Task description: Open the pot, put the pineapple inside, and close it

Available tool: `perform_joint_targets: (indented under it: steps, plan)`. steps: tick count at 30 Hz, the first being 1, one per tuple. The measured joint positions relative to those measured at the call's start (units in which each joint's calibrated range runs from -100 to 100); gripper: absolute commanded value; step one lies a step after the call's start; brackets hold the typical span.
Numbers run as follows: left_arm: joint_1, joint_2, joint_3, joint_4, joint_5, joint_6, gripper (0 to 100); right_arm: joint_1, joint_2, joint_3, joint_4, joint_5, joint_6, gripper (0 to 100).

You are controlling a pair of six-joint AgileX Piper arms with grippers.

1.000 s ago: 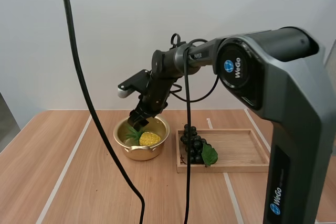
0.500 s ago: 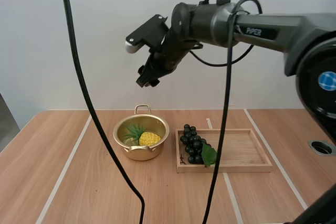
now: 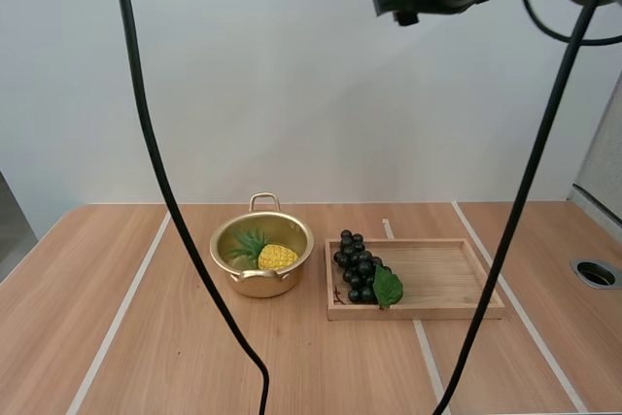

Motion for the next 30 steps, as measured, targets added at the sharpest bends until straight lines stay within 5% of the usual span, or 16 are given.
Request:
perform_joint_targets:
  steps: [14,19,20,30]
  plan:
    - [0.0,2.9,6.1,-0.9,0.0,-2.7,0,-7.5,-5.3,-0.4,3.2,-1.8,4.7,100]
    - [0.0,3.6,13.6,-2.4,0.0,-2.8,0,-7.5,-5.3,1.5,3.5,-0.7,4.8,9]
    - [0.0,3.6,15.3,-2.8,0.0,-2.9,0,-7.5,-5.3,1.9,3.5,-0.6,4.9,0]
    - [0.0,4.1,35.4,-10.7,-6.8,-3.4,0,-7.5,-5.3,2.6,6.1,1.5,4.9,0]
